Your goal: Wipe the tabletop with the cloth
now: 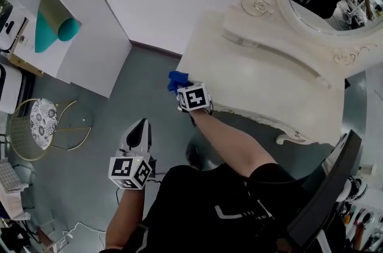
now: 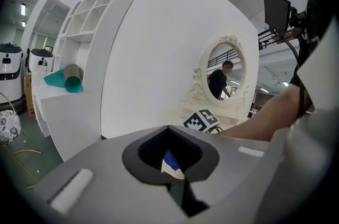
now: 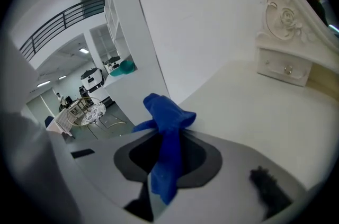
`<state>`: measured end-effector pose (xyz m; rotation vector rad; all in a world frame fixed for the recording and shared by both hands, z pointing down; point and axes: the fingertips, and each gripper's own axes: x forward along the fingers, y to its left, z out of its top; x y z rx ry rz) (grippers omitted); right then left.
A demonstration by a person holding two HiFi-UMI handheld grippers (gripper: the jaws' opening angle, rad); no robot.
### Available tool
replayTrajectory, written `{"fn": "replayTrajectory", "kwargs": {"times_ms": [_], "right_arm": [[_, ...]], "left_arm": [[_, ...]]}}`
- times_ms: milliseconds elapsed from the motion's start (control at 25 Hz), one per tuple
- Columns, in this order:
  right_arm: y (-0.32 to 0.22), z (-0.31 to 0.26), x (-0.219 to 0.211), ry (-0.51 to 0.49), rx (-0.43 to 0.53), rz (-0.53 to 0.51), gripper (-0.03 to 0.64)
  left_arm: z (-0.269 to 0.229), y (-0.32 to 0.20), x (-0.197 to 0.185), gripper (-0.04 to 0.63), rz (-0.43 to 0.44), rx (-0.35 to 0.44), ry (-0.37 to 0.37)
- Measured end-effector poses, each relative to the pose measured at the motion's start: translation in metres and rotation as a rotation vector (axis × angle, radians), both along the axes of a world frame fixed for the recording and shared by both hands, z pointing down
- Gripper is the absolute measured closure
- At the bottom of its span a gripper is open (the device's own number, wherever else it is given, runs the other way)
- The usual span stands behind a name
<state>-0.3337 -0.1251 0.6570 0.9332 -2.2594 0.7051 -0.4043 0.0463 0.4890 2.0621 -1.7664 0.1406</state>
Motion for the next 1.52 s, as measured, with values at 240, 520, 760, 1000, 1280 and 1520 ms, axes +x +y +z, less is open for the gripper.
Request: {"fn": "replayTrajectory", "kwargs": {"times_ms": [240, 520, 760, 1000, 1280, 1520], "right_arm": [[-0.002, 0.001, 0.038, 0.014, -0.032, 0.051, 0.532], [0.005, -0.001, 0.092, 0.022, -0.04, 0.09, 0.532], [0.011, 0.001, 0.159, 0.035, -0.052, 0.147, 0.532], [0.016, 0.001, 0.231, 0.05, -0.064, 0.216, 0.532], [0.027, 0.002, 0.319, 0.08, -0.071, 0.296, 0.532], [0.041, 0.001, 0.4, 0.108, -0.061, 0.381, 0.532]], "left_arm": [[-0.009, -0.007, 0.038, 0.588, 0.058, 0.002, -0.013], [-0.015, -0.017, 0.081, 0.588, 0.129, 0.018, -0.026], [-0.013, -0.025, 0.127, 0.588, 0.177, 0.012, -0.016], [-0.014, -0.031, 0.18, 0.588, 0.231, 0.016, -0.008], [-0.017, -0.037, 0.242, 0.588, 0.293, 0.026, -0.007], [-0.027, -0.042, 0.299, 0.588, 0.369, 0.049, -0.008]]}}
